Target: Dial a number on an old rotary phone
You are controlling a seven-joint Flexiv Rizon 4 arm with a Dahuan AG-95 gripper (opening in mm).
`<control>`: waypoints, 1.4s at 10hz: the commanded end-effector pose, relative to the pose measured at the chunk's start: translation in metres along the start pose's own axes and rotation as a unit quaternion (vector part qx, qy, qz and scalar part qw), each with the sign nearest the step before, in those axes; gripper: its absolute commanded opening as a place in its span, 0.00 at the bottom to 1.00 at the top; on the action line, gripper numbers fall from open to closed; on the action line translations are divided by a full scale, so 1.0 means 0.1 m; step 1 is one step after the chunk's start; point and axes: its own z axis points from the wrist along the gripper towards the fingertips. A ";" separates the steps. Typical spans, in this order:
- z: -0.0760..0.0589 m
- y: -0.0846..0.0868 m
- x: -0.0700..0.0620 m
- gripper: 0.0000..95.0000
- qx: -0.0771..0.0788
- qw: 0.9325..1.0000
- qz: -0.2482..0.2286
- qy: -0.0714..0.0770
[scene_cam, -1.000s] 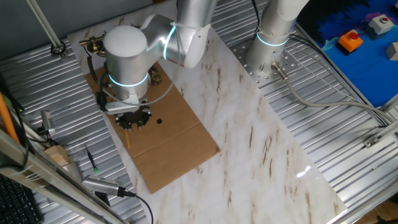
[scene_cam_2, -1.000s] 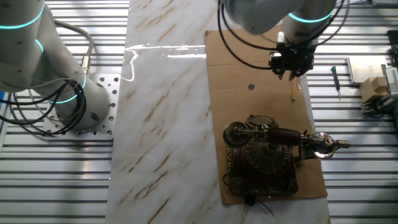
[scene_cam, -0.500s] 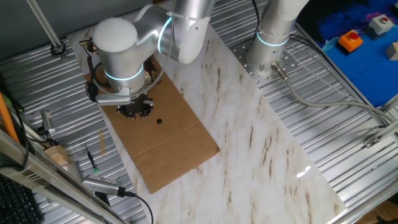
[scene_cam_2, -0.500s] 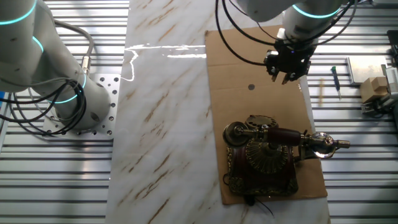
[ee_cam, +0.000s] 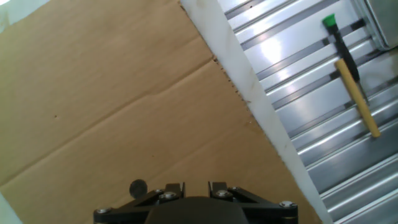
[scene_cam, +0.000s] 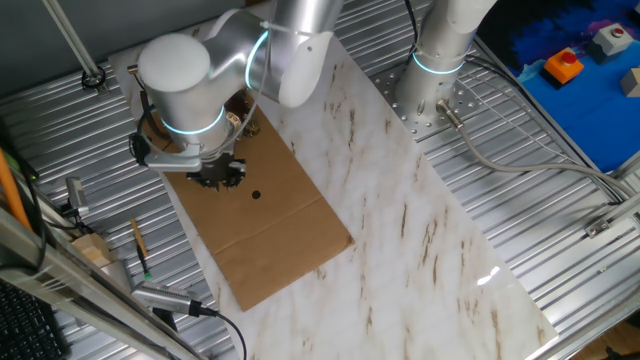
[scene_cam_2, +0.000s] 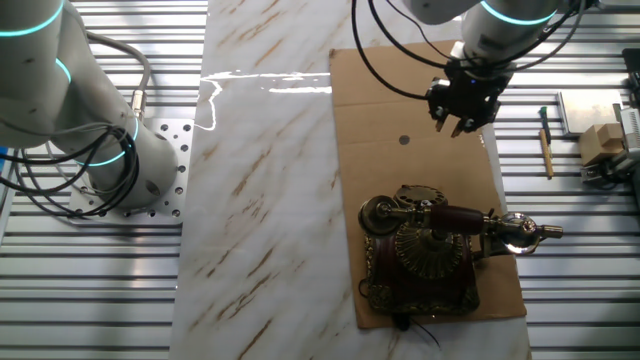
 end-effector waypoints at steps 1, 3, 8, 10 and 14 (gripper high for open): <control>0.01 -0.01 -0.02 0.20 -0.002 1.000 -0.006 0.001; 0.01 -0.01 -0.02 0.20 -0.004 1.000 -0.008 0.004; 0.01 -0.01 -0.02 0.20 -0.003 1.000 -0.004 0.002; 0.01 -0.01 -0.02 0.20 -0.002 1.000 0.003 0.002; 0.01 -0.01 -0.02 0.20 0.014 0.999 -0.028 0.037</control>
